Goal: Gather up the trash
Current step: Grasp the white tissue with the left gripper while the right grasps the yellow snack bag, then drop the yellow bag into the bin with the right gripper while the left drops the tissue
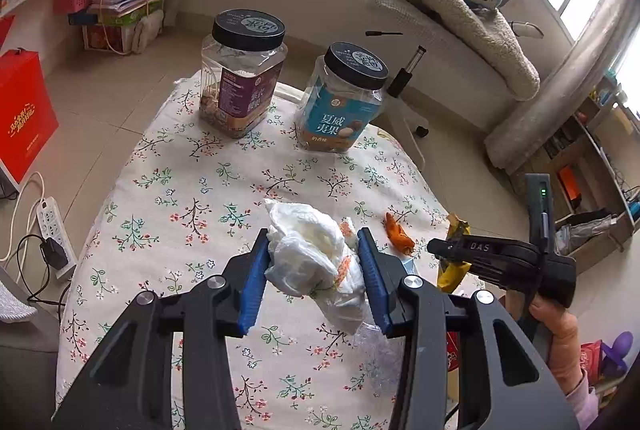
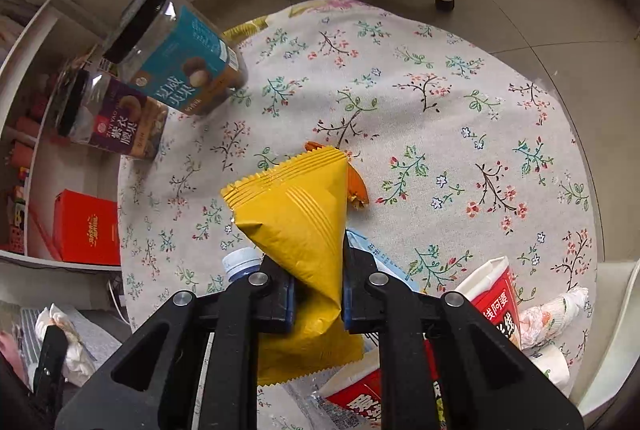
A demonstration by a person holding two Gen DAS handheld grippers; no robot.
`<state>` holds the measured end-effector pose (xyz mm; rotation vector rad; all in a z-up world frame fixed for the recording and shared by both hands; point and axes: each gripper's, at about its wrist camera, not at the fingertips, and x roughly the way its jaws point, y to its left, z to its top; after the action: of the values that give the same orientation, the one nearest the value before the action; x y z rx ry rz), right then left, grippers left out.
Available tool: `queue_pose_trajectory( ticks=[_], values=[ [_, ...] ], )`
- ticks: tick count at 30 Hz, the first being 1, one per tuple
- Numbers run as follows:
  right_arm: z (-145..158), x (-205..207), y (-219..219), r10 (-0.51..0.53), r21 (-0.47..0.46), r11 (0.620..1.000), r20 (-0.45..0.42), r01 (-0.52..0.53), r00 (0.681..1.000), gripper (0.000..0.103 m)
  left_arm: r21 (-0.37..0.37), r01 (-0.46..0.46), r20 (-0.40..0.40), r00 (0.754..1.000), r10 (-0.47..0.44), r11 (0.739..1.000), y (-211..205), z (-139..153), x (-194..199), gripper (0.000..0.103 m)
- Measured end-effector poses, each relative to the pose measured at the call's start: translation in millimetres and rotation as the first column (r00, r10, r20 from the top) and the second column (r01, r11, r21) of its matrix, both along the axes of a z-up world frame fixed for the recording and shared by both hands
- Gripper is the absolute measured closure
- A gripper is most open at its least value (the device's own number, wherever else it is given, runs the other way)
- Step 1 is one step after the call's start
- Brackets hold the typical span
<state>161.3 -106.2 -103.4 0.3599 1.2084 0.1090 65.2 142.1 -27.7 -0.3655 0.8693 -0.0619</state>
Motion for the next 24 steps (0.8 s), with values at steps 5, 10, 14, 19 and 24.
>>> queue_pose_trajectory(
  ticks=[5,10,14,19,24],
  values=[
    [43.9,-43.6,-5.4,0.051,-0.026,0.999,0.172,-0.047,0.984,0.088,0.027,0.003,0.033,0.999,-0.004,1.000,-6.6,6.6,-4.3,0.060],
    [65.4,-88.9,-8.9,0.056,-0.102,0.994,0.289,-0.027,0.956,0.088,0.070,0.031,0.058,0.998,-0.035,0.997,-25.3,10.0,-12.0,0.060],
    [72.2,-114.8,-21.8,0.037,-0.171,0.985,0.373,0.030,0.927,0.088,0.127,0.056,0.087,0.994,-0.068,0.990,-46.0,10.5,-19.7,0.060],
    [66.6,-121.8,-40.3,-0.007,-0.187,0.978,0.406,0.091,0.914,0.087,0.197,0.085,0.112,0.988,-0.108,0.977,-74.6,6.5,-27.1,0.060],
    [72.4,-132.8,-49.6,-0.013,-0.230,0.965,0.434,0.124,0.901,0.087,0.222,0.107,0.151,0.978,-0.142,0.969,-100.0,10.2,-28.8,0.059]
  ],
)
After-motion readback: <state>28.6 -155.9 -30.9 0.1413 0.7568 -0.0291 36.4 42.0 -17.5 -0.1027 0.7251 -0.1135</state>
